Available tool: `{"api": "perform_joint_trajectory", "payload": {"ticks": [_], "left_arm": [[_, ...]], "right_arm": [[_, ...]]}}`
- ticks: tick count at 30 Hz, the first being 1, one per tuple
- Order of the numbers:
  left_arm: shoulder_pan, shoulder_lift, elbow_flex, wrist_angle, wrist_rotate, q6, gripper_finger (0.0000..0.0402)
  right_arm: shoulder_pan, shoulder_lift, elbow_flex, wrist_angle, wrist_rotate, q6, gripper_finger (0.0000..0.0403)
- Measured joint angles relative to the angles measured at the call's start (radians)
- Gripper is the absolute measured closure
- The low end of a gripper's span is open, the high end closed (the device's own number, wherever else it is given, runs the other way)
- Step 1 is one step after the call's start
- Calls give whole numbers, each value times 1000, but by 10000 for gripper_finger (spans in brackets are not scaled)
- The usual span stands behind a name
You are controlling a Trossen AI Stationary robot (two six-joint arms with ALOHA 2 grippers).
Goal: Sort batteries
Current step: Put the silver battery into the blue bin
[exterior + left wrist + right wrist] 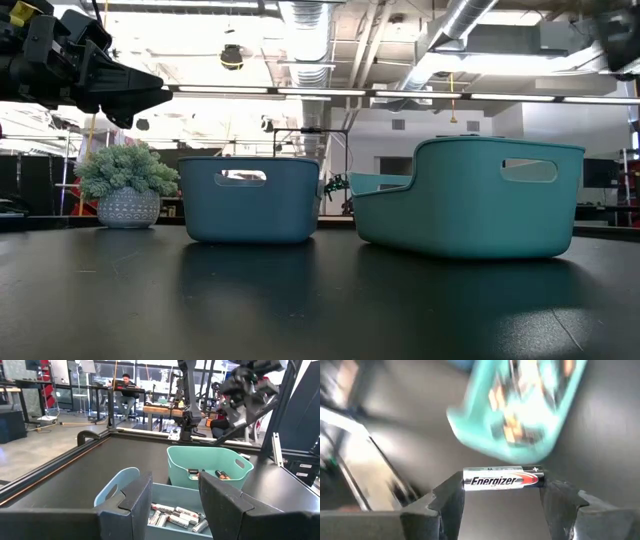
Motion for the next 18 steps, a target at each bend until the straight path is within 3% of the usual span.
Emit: {"api": "perform_joint_trajectory", "payload": {"ticks": [4, 9, 14, 18], "left_arm": [[0, 0, 0, 0, 0, 0, 244], [0, 0, 0, 0, 0, 0, 244], [0, 0, 0, 0, 0, 0, 244], [0, 0, 0, 0, 0, 0, 244]], "right_arm": [[-101, -40, 1, 83, 157, -146, 174], [-315, -27, 1, 335, 165, -471, 174], [-535, 60, 14, 648, 16, -758, 174], [-657, 199, 130, 638, -104, -854, 174]]}}
